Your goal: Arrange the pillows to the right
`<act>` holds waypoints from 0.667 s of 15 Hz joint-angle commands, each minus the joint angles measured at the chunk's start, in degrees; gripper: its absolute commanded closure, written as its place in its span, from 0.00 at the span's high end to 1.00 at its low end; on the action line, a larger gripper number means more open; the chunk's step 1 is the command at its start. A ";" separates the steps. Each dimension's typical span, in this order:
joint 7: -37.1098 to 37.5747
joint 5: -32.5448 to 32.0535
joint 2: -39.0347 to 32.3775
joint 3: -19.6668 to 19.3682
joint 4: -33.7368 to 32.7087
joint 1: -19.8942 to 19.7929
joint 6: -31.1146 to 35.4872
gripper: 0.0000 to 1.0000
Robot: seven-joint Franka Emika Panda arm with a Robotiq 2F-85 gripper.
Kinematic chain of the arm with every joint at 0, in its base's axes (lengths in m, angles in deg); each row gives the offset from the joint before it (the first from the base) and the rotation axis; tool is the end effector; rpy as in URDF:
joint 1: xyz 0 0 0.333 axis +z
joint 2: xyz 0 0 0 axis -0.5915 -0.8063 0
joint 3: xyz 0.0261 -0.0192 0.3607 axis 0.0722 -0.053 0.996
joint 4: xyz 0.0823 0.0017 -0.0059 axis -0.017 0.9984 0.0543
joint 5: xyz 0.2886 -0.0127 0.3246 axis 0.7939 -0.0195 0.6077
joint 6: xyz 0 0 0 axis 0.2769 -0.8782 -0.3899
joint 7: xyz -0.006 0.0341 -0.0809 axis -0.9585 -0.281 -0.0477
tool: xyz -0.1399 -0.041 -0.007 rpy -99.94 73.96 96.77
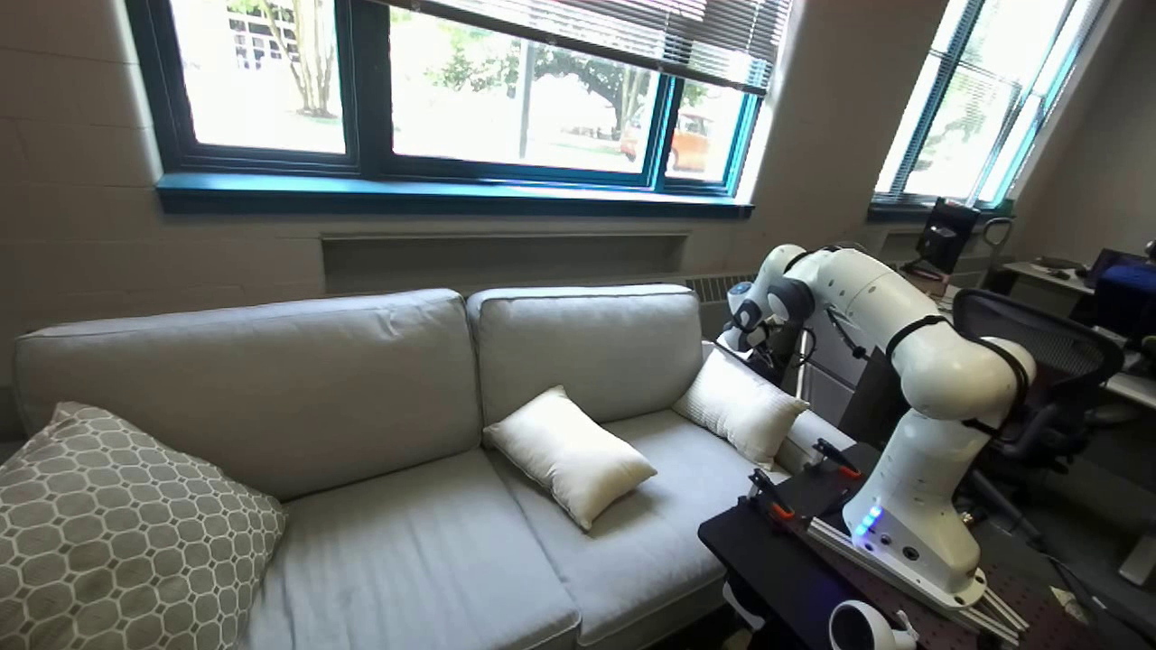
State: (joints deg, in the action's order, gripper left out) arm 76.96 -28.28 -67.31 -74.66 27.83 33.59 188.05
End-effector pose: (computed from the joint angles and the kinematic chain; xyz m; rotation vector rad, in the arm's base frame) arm 0.6943 -0.4221 0.0227 1.7410 -1.9245 0.5689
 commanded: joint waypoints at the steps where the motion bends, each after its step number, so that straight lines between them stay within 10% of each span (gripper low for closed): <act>1: -1.74 2.10 7.68 3.30 5.24 1.54 5.30 1.00; 10: -13.02 4.28 20.54 21.17 10.47 1.31 12.39 1.00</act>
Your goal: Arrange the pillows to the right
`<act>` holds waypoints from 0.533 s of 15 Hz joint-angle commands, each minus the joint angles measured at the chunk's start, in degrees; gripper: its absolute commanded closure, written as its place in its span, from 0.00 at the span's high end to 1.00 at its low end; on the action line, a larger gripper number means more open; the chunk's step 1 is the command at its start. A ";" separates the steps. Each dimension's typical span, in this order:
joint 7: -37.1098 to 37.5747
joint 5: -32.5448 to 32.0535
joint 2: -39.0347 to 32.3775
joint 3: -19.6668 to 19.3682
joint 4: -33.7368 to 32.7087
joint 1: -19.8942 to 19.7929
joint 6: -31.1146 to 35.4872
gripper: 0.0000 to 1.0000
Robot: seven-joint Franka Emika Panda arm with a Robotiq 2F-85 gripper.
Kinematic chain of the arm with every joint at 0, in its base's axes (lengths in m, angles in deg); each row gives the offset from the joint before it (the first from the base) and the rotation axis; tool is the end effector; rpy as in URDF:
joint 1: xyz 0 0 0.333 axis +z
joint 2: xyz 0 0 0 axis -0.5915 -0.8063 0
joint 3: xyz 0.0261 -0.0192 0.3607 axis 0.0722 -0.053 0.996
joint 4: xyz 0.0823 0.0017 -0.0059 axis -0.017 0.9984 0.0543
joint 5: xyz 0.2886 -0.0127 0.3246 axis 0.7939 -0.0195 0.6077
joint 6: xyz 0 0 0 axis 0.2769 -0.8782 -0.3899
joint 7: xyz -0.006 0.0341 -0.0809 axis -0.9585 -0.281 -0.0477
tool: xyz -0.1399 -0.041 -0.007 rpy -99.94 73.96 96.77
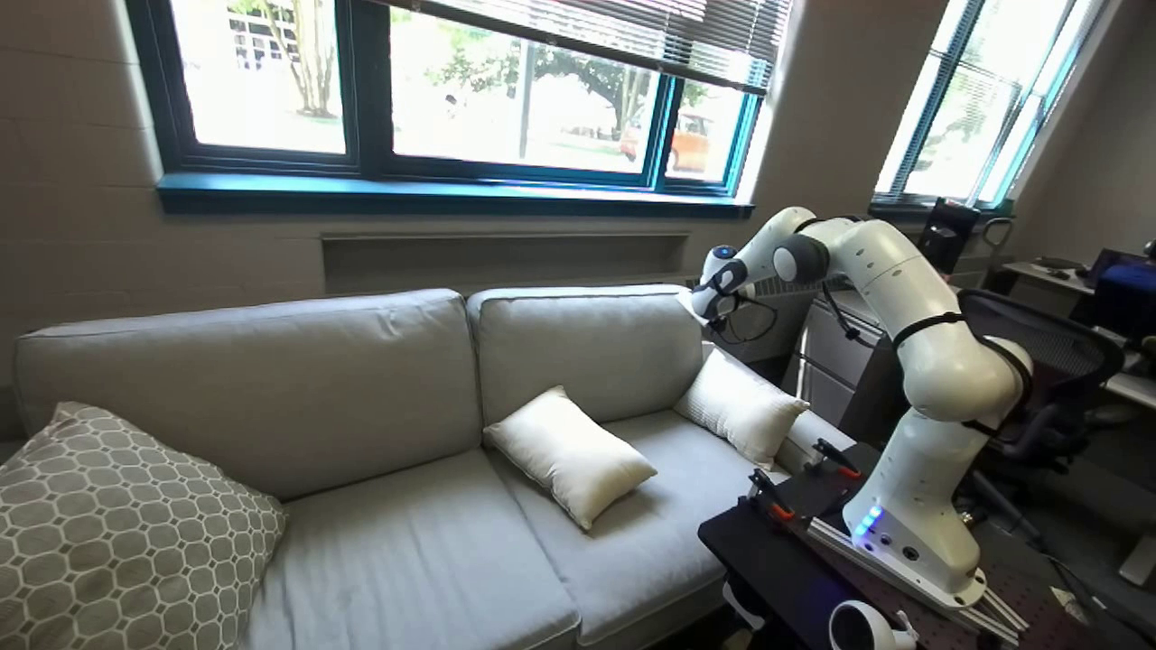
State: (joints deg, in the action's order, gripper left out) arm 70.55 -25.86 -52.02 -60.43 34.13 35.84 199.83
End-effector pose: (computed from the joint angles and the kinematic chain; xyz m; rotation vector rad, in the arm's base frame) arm 0.7934 -0.2624 0.1290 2.1621 -2.0407 0.8044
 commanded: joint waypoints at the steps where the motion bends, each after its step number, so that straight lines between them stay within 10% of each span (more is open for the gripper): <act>1: -8.51 2.40 5.74 9.34 4.16 -1.01 0.04 1.00; 3: -12.89 3.47 6.56 13.82 4.46 -0.83 -1.32 1.00; 8: -9.23 4.13 3.06 8.76 1.48 1.58 -0.32 1.00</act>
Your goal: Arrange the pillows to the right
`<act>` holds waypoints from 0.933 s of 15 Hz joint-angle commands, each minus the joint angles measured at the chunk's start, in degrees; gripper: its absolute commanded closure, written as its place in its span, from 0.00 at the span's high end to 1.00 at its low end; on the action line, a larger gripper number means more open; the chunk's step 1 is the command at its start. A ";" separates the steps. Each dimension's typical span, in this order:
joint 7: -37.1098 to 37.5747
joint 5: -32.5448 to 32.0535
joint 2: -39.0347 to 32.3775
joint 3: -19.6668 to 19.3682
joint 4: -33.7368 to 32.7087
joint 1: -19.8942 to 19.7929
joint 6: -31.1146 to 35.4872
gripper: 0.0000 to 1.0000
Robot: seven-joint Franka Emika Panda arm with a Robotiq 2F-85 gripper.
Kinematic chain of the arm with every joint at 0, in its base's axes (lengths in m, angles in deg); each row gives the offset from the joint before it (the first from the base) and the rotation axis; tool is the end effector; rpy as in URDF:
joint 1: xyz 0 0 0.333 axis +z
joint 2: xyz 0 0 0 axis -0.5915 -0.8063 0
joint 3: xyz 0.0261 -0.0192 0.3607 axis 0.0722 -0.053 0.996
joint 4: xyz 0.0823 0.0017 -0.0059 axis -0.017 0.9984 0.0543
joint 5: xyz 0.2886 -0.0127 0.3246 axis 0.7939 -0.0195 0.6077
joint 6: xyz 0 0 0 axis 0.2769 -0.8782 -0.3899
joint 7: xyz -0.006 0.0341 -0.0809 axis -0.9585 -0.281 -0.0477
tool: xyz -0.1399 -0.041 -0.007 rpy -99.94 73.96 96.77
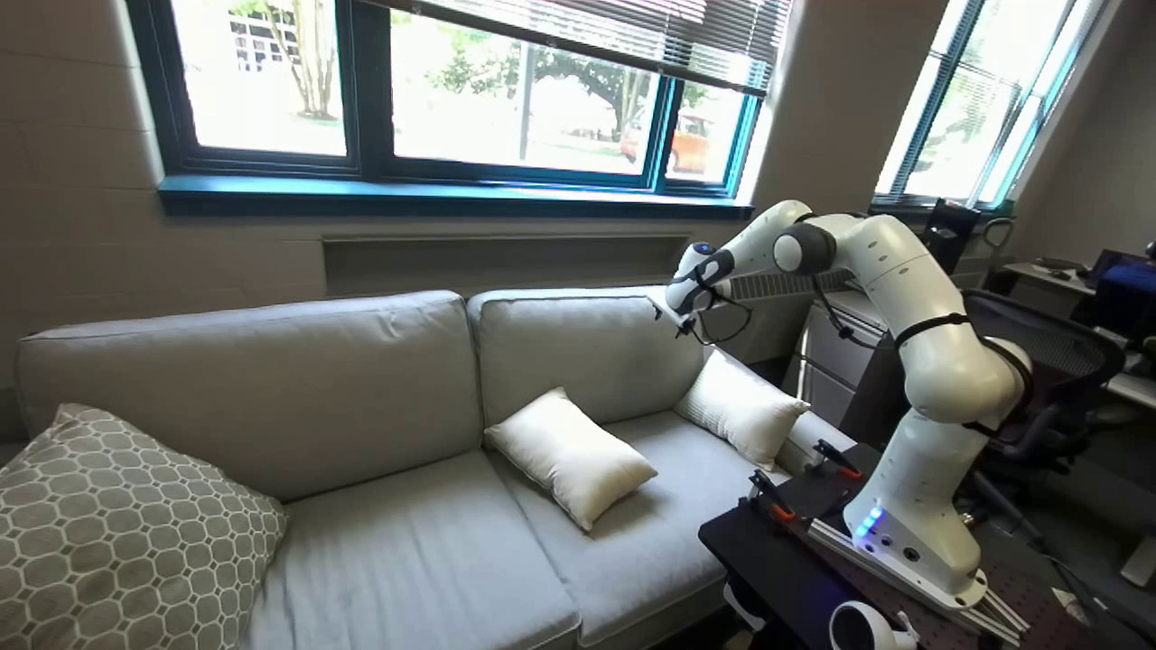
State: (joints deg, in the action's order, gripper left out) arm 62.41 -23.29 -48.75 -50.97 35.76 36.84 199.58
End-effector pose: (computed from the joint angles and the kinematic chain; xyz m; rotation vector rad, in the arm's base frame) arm 0.8163 -0.1487 0.1332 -2.3477 1.8580 -0.6808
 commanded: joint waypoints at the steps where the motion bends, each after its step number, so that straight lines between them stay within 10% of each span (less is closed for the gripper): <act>1: -1.11 1.56 -0.30 -0.91 -0.16 0.30 -0.06 1.00; 14: -9.42 3.89 -5.18 5.07 -7.14 -5.27 -1.49 1.00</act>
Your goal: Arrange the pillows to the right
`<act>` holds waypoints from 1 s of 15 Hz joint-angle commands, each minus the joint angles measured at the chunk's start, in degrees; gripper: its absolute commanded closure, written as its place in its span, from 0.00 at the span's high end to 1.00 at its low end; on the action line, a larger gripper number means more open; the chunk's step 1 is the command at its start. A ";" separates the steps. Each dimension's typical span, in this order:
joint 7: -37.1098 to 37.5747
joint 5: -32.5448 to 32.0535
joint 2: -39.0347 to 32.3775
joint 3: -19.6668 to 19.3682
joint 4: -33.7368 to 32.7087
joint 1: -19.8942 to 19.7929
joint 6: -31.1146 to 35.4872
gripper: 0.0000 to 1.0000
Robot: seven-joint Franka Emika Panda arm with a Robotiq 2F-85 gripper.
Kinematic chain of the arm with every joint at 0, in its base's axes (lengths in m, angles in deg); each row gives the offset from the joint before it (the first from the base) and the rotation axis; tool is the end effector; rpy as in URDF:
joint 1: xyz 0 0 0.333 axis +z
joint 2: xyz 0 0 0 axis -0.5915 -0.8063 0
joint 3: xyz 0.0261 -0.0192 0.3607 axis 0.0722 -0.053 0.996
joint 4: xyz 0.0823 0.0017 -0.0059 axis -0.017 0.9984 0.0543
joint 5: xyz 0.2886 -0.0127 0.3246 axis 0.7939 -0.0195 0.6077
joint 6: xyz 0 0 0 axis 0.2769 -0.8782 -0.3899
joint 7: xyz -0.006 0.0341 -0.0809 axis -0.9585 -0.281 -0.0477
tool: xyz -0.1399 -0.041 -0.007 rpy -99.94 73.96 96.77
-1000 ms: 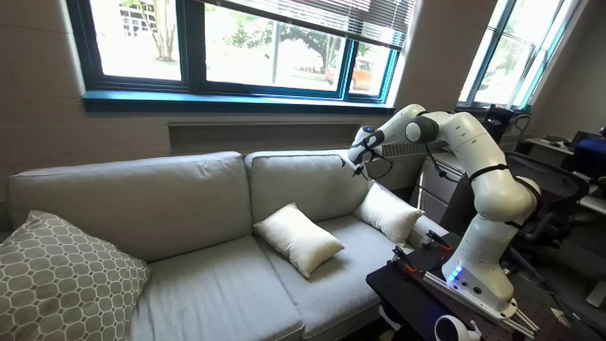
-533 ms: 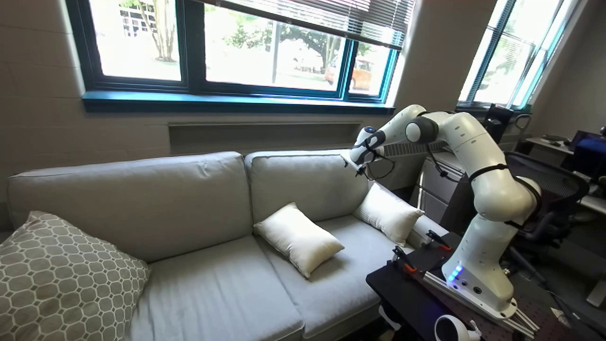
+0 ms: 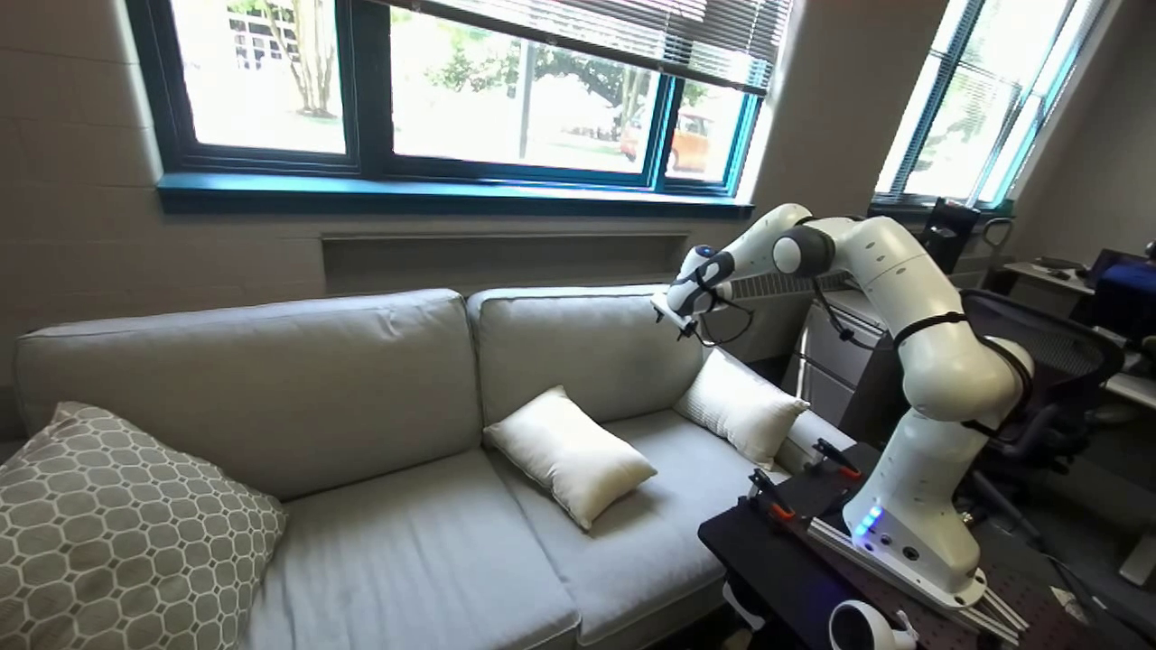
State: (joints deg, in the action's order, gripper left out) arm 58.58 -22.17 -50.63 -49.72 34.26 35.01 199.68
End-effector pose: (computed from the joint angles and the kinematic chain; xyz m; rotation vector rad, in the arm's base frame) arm 0.8162 -0.1604 0.1166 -2.3824 1.8221 -0.6601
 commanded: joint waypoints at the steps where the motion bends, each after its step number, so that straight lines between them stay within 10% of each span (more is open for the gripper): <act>1: -6.08 3.69 -4.54 4.26 -7.45 -3.89 -3.01 1.00; 15: 22.77 15.07 -17.83 10.03 -35.25 -2.52 -41.81 1.00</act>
State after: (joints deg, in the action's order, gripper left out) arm 74.35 -9.25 -63.35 -42.48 9.09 32.58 165.07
